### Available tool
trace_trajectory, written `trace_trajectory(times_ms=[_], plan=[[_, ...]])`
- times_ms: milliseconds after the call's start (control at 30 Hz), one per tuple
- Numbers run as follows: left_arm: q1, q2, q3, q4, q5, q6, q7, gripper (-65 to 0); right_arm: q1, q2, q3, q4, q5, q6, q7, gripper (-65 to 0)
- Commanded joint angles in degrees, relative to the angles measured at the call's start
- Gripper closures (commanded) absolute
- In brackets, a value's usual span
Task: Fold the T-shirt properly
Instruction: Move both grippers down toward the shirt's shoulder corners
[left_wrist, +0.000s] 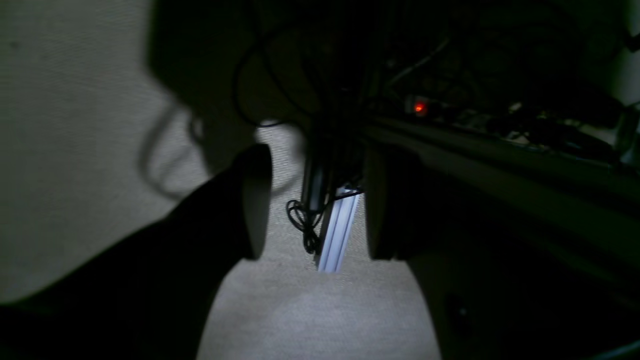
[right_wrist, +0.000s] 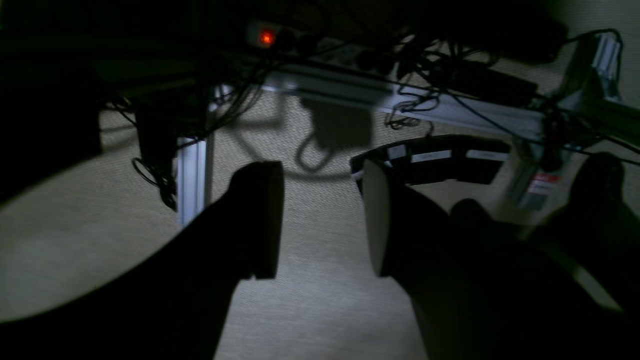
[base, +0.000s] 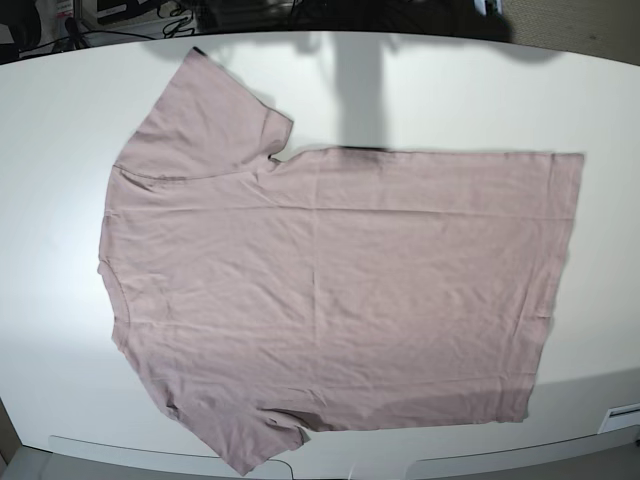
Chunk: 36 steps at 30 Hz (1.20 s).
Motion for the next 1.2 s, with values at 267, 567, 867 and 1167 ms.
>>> trace_trajectory(times_ms=[267, 567, 867, 1167], plan=[[13.29, -0.07, 0.02, 17.31, -4.52, -4.48, 6.16, -29.6, -16.35, 5.44, 0.17, 21.33, 2.80, -0.11, -0.35, -27.1], [29.64, -0.02, 0.00, 46.16, -8.98, -4.46, 9.57, -29.6, -33.79, 13.94, 0.24, 47.34, 9.57, 0.04, -4.76, -27.1], [37.68, -2.25, 0.00, 72.91, -2.36, -4.50, 13.49, -29.6, -47.91, 20.31, 8.11, 70.88, 7.91, -0.04, -8.68, -27.1], [33.97, -15.89, 0.07, 84.83, 3.58, -5.18, 14.23, -29.6, -51.49, 21.42, 23.17, 87.03, -0.17, -0.09, -12.96, -27.1]])
